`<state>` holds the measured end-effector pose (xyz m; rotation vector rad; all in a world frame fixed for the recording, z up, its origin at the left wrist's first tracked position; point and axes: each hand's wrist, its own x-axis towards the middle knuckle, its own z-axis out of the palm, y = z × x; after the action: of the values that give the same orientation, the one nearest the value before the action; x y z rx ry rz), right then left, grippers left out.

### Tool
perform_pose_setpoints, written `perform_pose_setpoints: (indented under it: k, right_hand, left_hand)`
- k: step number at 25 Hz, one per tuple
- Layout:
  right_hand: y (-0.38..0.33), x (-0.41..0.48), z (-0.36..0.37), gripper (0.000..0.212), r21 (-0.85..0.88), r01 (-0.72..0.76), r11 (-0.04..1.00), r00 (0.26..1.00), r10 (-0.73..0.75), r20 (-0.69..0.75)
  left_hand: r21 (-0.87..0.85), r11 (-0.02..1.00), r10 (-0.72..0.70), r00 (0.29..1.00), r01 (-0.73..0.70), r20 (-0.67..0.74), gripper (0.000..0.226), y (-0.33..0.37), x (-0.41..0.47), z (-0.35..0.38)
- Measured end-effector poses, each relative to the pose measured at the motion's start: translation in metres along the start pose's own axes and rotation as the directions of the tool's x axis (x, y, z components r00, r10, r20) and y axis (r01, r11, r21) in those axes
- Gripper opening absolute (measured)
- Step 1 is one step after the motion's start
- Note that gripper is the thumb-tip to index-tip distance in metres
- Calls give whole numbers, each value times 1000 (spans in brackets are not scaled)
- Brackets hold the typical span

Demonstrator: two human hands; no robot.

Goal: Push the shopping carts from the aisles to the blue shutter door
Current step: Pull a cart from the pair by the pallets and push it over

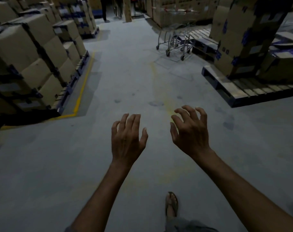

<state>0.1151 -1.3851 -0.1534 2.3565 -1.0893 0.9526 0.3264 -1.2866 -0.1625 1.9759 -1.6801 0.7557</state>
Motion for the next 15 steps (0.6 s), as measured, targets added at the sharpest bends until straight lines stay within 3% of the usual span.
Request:
perform_pose_setpoints:
  k: [8, 15]
  right_hand:
    - [102, 144, 135, 35, 169, -122, 978, 990, 109, 86]
    - [157, 222, 224, 33, 316, -314, 895, 943, 255, 214]
  left_hand:
    - [-80, 979, -182, 982, 185, 48, 45, 7, 178, 123]
    - [-89, 983, -154, 983, 163, 96, 46, 5, 293, 199]
